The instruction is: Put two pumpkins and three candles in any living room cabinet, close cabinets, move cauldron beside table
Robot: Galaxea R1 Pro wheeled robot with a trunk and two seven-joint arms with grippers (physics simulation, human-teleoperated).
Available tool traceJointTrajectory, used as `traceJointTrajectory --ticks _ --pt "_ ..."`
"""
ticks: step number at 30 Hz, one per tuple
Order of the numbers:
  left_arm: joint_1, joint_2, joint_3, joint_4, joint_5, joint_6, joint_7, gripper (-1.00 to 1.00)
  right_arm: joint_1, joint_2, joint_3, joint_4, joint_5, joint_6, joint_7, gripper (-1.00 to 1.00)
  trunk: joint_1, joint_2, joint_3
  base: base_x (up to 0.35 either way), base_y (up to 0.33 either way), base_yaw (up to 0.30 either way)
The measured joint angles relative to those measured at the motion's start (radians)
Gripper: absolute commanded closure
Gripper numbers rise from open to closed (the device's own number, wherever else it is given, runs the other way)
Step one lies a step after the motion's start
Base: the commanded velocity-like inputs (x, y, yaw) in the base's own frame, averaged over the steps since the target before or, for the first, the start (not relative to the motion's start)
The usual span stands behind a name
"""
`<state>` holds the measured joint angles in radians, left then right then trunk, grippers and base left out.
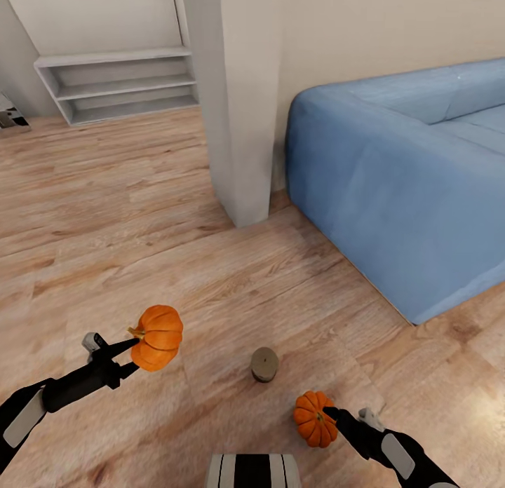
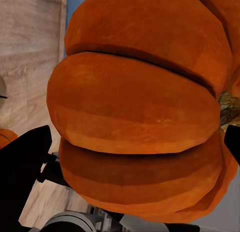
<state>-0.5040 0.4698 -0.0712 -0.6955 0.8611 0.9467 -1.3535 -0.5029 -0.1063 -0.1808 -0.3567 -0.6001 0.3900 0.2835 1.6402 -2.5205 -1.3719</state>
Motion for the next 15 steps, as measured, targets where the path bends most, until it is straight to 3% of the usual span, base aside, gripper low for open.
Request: traceJointTrajectory --ticks 10,15 --pt "0.0 0.0 0.0 0.003 -0.001 0.0 0.0 1.0 0.0 0.0 0.0 0.0 0.002 -0.007 0.056 -1.0 0.0 0.0 0.0 0.0 0.0 0.0" --pt "0.0 0.0 0.0 0.003 -0.002 -0.001 0.0 1.0 0.0 0.0 0.0 0.0 0.003 -0.009 0.059 -1.0 0.002 -0.001 -0.019 0.0 0.0 0.0"
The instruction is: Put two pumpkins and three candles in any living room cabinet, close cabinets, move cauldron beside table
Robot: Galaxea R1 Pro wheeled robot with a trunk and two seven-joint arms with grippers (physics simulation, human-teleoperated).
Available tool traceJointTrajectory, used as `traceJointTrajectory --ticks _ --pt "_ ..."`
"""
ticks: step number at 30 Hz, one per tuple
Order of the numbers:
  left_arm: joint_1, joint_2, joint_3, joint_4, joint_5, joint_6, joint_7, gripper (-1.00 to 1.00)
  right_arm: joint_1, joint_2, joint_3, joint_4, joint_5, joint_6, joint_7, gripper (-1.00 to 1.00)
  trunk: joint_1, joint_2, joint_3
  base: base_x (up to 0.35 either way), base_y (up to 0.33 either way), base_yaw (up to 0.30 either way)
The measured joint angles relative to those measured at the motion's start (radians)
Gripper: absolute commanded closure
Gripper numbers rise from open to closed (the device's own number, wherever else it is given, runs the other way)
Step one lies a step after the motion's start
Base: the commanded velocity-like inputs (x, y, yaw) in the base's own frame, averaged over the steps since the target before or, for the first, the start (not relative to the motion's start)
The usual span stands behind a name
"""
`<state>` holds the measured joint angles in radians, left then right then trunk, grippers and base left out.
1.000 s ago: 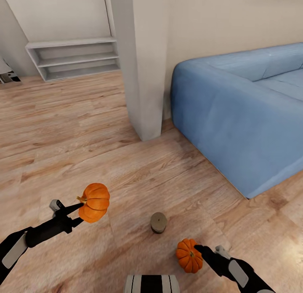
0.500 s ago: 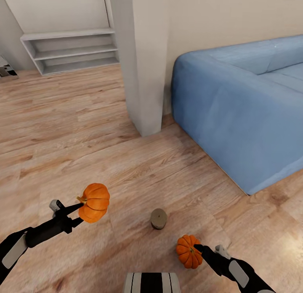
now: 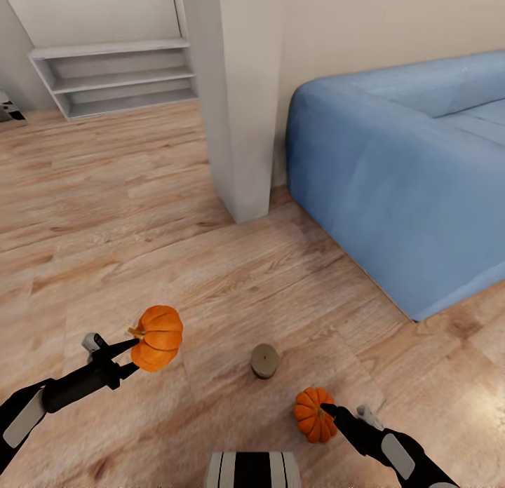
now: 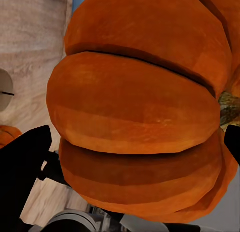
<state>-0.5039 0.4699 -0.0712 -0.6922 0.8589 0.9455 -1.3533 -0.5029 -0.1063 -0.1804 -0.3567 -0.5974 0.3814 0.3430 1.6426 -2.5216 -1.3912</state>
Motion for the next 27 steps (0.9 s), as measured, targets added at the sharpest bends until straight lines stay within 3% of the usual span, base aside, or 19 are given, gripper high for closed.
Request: traceJointTrajectory --ticks 19,27 --pt "0.0 0.0 -0.001 0.001 0.0 0.0 0.0 1.0 0.0 -0.002 0.0 -0.001 0.004 0.0 0.002 -1.0 0.006 -0.003 -0.05 0.0 0.0 0.0" --pt "0.0 0.0 0.0 0.001 0.002 0.001 0.0 1.0 0.0 -0.002 0.0 -0.003 0.005 0.0 0.002 -1.0 0.006 -0.003 -0.05 0.0 0.0 0.0"
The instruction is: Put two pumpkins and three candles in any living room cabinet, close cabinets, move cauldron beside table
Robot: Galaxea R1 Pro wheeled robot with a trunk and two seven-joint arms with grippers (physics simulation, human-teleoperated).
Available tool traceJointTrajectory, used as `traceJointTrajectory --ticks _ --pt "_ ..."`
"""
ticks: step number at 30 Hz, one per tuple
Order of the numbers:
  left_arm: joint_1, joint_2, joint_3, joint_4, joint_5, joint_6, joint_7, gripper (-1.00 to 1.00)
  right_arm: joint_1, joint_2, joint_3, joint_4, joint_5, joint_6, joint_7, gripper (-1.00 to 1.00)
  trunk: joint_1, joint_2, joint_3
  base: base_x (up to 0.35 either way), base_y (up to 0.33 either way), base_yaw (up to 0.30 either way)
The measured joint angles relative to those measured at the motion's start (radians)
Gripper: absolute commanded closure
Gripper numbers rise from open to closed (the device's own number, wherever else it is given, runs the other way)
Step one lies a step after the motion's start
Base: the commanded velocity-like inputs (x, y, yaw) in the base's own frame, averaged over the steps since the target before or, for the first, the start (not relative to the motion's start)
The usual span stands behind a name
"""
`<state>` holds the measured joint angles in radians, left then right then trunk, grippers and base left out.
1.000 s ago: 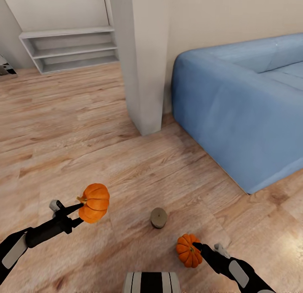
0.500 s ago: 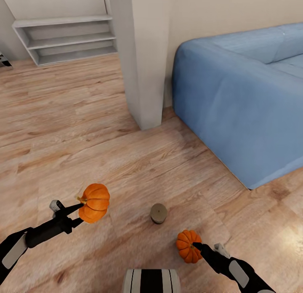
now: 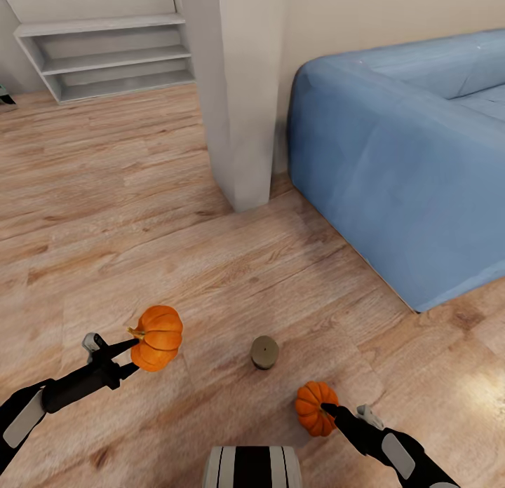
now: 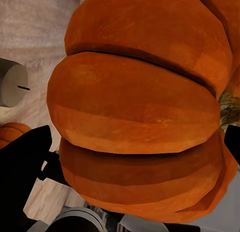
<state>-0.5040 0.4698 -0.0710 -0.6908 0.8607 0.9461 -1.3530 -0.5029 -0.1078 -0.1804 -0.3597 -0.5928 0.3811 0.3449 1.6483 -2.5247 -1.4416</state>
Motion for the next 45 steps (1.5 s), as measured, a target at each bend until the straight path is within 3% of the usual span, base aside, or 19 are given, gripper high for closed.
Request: traceJointTrajectory --ticks 31,42,45 --pt "0.0 0.0 0.0 0.0 -0.002 0.0 0.0 1.0 0.0 0.0 0.0 -0.003 0.005 -0.003 0.0 -1.0 0.0 0.0 0.0 0.035 0.027 0.0" --pt "0.0 0.0 0.0 0.0 -0.002 -0.001 0.0 1.0 -0.001 0.0 -0.002 -0.029 -0.018 0.0 0.02 -1.0 0.004 -0.002 -0.038 0.0 0.0 0.0" --pt "0.0 0.0 0.0 0.0 0.0 0.0 0.0 1.0 -0.001 0.0 -0.002 -0.029 -0.019 0.0 0.02 -1.0 0.004 -0.002 -0.039 0.0 0.0 0.0"
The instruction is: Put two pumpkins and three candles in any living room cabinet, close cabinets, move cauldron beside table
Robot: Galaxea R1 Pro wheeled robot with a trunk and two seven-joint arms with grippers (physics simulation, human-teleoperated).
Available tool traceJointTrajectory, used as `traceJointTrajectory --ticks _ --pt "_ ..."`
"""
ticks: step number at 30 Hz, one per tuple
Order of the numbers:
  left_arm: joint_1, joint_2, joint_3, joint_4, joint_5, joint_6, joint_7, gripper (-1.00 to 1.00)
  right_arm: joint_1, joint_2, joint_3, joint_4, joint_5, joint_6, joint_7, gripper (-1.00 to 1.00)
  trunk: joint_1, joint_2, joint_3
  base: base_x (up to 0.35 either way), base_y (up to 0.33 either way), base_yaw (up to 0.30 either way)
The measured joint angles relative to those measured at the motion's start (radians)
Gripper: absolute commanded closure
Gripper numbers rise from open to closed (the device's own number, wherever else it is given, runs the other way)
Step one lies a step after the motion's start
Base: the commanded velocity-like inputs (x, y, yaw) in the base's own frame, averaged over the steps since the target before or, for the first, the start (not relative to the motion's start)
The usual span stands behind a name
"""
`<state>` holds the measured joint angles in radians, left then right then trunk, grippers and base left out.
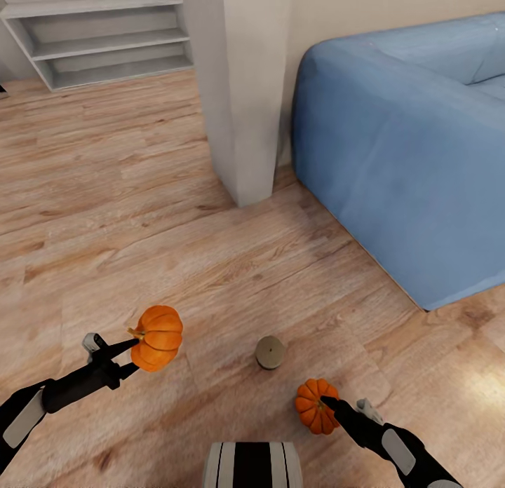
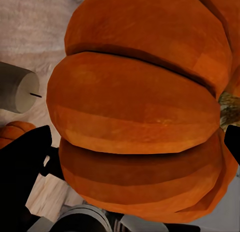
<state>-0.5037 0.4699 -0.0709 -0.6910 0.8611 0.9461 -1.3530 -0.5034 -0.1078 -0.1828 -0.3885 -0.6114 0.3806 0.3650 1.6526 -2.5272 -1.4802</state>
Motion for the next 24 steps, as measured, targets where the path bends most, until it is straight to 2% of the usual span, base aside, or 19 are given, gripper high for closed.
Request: traceJointTrajectory --ticks 6,9,20,24 --pt "0.0 0.0 0.0 0.0 0.0 0.0 0.0 1.0 0.0 0.0 0.0 0.001 0.0 -0.001 0.001 -1.0 0.0 0.0 0.0 0.0 0.0 0.0" --pt "0.0 0.0 0.0 0.0 -0.001 -0.001 0.0 1.0 0.0 0.0 -0.001 -0.007 0.004 -0.002 0.026 -1.0 0.001 -0.001 -0.012 0.0 0.0 0.0" --pt "0.0 0.0 0.0 0.0 0.001 0.0 0.0 1.0 0.0 0.004 0.006 -0.008 0.006 0.001 0.019 -1.0 0.001 -0.001 -0.012 0.0 0.0 0.0" --pt "0.0 0.0 0.0 0.0 0.001 0.0 0.0 1.0 0.0 0.004 0.008 0.018 0.014 0.001 0.046 -1.0 0.001 -0.001 -0.012 0.0 0.0 0.0"
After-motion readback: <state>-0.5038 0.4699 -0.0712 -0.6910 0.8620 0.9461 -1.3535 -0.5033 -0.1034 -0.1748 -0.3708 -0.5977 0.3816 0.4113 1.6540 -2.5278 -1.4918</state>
